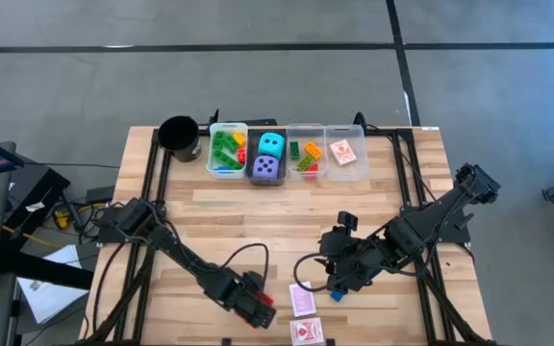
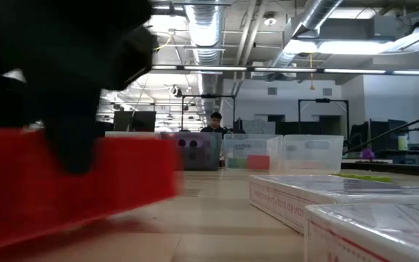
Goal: Pick & Place Toys
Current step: Put the big red 3-stud game piece into the white bin
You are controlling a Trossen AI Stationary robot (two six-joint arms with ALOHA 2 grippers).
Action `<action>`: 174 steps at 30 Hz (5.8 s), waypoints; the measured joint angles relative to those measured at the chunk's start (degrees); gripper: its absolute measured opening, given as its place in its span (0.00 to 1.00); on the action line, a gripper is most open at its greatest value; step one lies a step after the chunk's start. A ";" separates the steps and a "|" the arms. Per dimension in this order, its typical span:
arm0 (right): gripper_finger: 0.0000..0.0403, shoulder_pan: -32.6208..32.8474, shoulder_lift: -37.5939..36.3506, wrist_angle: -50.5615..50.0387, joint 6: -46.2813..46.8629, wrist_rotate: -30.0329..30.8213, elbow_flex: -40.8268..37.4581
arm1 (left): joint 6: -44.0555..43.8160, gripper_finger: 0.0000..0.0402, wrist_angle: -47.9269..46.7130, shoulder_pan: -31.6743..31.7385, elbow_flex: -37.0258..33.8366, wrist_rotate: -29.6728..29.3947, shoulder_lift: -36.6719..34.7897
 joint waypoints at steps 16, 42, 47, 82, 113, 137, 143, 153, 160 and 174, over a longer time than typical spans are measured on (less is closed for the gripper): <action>0.49 1.42 0.00 0.17 0.00 3.26 0.00 | 12.89 0.67 23.43 1.63 0.01 -3.28 0.08; 0.49 17.89 -10.14 -5.85 14.60 24.35 3.80 | 32.19 0.58 56.18 15.72 0.08 -6.26 -0.04; 0.49 19.62 -11.08 -10.02 20.51 24.14 3.80 | 37.37 0.45 60.26 20.68 0.10 -6.16 -2.08; 0.49 0.03 -10.84 -30.94 73.28 -22.40 -19.10 | 73.93 0.39 27.53 36.08 0.08 -1.27 -33.83; 0.49 -1.67 -12.94 -13.33 50.75 -25.97 -39.19 | 73.92 0.38 27.05 36.78 0.08 -1.28 -33.83; 0.24 -5.38 -12.94 -6.88 41.83 -28.48 -45.66 | 72.93 0.39 27.05 36.76 0.08 -1.28 -33.81; 0.24 -5.38 -12.94 -6.65 41.83 -27.08 -45.66 | 72.95 0.39 27.05 36.76 0.08 -1.26 -33.81; 0.23 -5.38 -12.72 -0.77 43.45 -25.77 -48.17 | 72.90 0.39 27.05 36.76 0.08 -1.26 -33.81; 0.02 -5.38 -11.61 2.58 48.01 -27.96 -50.66 | 72.88 0.39 27.07 36.76 0.08 -1.28 -33.81; 0.04 -5.22 -11.72 -1.24 31.25 -23.86 -39.87 | 73.28 0.39 27.07 36.76 0.08 -1.28 -33.81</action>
